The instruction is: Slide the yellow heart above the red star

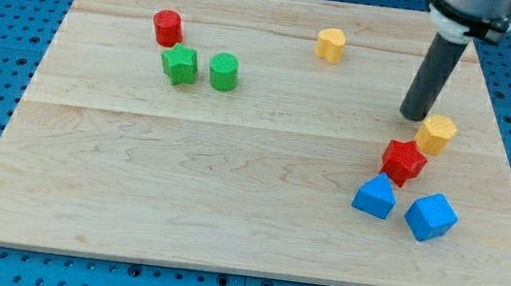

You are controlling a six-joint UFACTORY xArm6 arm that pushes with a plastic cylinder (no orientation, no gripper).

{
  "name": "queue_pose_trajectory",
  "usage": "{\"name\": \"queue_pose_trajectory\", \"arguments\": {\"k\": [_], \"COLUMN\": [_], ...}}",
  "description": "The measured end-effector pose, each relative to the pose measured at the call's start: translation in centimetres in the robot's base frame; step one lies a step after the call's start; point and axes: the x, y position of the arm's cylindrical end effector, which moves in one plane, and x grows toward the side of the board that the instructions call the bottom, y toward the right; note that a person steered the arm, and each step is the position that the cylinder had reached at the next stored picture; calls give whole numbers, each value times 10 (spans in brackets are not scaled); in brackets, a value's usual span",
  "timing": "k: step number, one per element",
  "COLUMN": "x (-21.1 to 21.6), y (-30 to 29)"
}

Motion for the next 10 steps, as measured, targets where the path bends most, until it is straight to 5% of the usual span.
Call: {"name": "queue_pose_trajectory", "arguments": {"k": [1, 3, 4, 6, 8, 10], "x": [-5, 74, 65, -94, -148, -39], "y": [38, -11, -19, -3, -113, -125]}}
